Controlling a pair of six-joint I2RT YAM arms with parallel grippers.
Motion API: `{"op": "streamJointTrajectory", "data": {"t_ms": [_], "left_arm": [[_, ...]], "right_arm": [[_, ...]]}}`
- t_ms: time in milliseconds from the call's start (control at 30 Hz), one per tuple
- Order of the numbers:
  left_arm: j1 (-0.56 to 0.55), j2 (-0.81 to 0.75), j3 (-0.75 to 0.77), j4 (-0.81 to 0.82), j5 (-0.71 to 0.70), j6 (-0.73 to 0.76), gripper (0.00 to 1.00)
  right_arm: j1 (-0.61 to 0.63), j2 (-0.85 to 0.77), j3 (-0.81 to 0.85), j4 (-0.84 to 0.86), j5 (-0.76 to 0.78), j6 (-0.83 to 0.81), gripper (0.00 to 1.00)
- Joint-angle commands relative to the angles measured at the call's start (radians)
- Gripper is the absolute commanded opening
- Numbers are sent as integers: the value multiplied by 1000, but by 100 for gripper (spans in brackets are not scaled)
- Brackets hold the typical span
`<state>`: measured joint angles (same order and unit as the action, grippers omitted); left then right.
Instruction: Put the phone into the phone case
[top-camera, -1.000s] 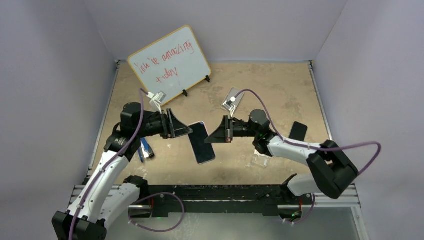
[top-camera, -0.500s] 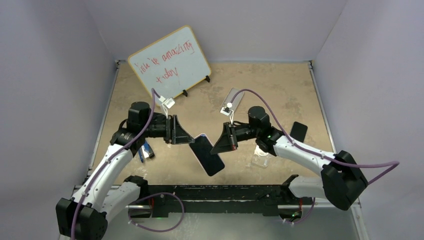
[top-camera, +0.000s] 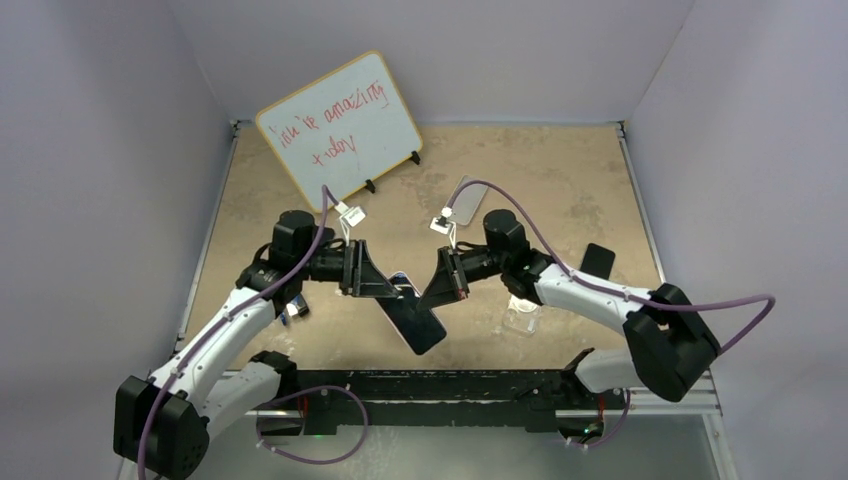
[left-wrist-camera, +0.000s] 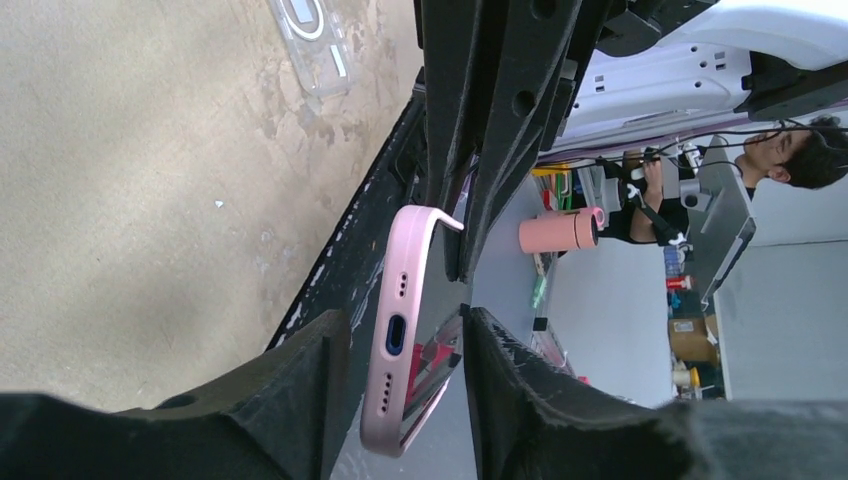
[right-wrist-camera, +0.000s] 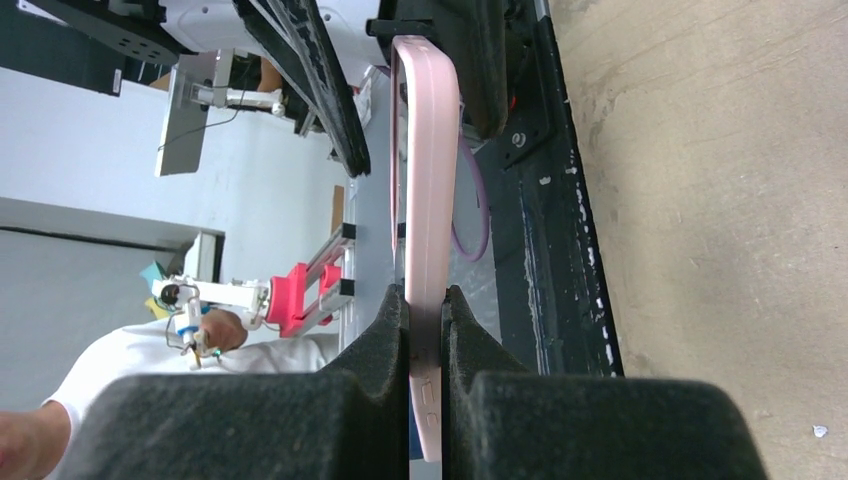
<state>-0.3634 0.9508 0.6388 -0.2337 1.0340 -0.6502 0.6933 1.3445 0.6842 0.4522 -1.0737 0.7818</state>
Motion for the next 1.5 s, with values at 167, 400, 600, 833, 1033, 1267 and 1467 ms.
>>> {"op": "streamJointTrajectory", "data": {"t_ms": [167, 400, 600, 833, 1033, 1267, 1467], "left_arm": [[-30, 21, -47, 112, 3, -25, 21], [-31, 30, -69, 260, -41, -171, 0], [-29, -71, -194, 620, -175, -577, 0], [-29, -162, -261, 793, -299, -760, 0], [-29, -181, -304, 942, -350, -881, 0], [-29, -192, -323, 996, -406, -925, 0], [-29, -173, -344, 1031, -410, -937, 0]], "right_arm": [[6, 55, 70, 40, -63, -6, 0], [-32, 10, 50, -19, 90, 15, 43], [-98, -145, -95, 100, 286, 192, 77], [-101, -282, -199, 203, 432, 331, 95], [-101, -366, -324, 400, 532, 511, 97], [-100, -301, -425, 783, 545, 675, 81], [-100, -204, -439, 1006, 542, 747, 59]]}}
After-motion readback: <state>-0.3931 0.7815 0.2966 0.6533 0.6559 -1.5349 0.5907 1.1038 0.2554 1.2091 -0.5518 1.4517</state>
